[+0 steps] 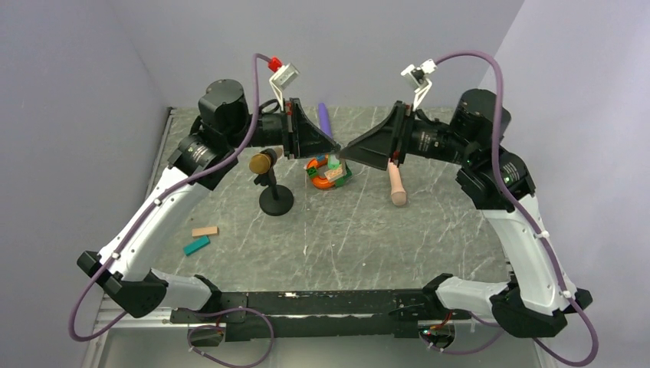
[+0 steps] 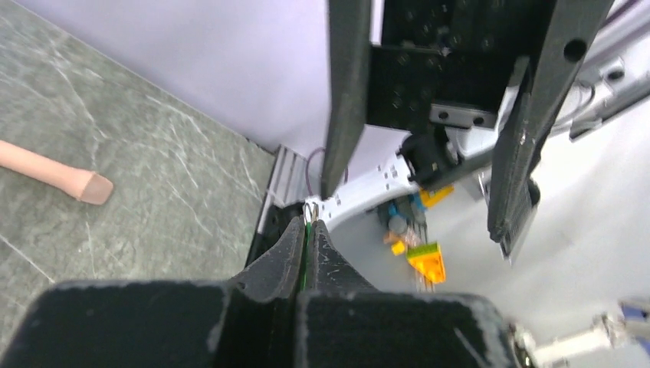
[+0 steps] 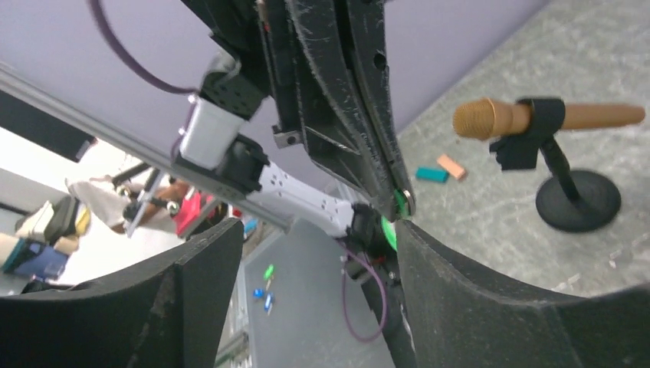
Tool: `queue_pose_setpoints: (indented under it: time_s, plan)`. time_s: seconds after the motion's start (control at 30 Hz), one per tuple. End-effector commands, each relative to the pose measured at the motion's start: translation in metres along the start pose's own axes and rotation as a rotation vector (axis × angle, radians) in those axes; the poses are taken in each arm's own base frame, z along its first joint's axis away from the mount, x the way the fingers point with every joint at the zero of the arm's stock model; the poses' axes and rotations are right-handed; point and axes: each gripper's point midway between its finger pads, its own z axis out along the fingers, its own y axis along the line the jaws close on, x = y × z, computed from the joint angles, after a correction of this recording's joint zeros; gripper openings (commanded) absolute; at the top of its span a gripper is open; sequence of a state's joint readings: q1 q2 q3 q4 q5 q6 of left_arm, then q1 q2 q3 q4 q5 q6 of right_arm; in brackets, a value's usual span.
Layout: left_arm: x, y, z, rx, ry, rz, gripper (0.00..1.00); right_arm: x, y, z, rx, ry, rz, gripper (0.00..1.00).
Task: Remove the keys from the keyring
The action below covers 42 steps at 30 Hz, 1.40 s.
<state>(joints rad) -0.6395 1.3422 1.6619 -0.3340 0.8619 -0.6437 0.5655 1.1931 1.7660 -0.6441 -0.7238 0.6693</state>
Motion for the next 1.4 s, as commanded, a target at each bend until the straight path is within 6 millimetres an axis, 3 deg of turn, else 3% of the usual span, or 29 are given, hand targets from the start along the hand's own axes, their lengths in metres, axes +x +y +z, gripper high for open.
queue_pose_setpoints:
  time_s: [0.0, 0.07, 0.2, 0.37, 0.47, 0.73, 1.17, 1.37]
  plan:
    - [-0.053, -0.03, -0.015, -0.032, -0.244, 0.0, 0.0, -0.04, 0.027, -0.007, -0.081, -0.202, -0.047, 0.74]
    - [-0.063, -0.036, -0.019, -0.015, -0.317, -0.027, 0.0, -0.051, 0.031, -0.003, -0.109, -0.244, -0.045, 0.67]
    - [-0.08, -0.052, -0.03, 0.032, -0.441, -0.031, 0.0, -0.071, 0.035, 0.001, -0.119, -0.296, -0.067, 0.64]
    - [-0.09, -0.067, -0.038, 0.051, -0.472, 0.012, 0.0, -0.083, 0.041, -0.005, -0.126, -0.365, -0.093, 0.66]
    - [-0.093, -0.073, -0.041, 0.066, -0.495, 0.019, 0.0, -0.083, 0.044, 0.0, -0.159, -0.347, -0.085, 0.61]
    - [-0.105, -0.067, -0.045, 0.027, -0.559, -0.008, 0.0, -0.083, 0.047, 0.008, -0.215, -0.327, -0.074, 0.41]
    - [-0.11, -0.068, -0.046, 0.048, -0.593, -0.015, 0.0, -0.085, 0.044, 0.017, -0.234, -0.311, -0.065, 0.32]
    - [-0.108, -0.066, -0.043, 0.052, -0.584, -0.011, 0.0, -0.088, 0.043, 0.02, -0.232, -0.306, -0.068, 0.24]
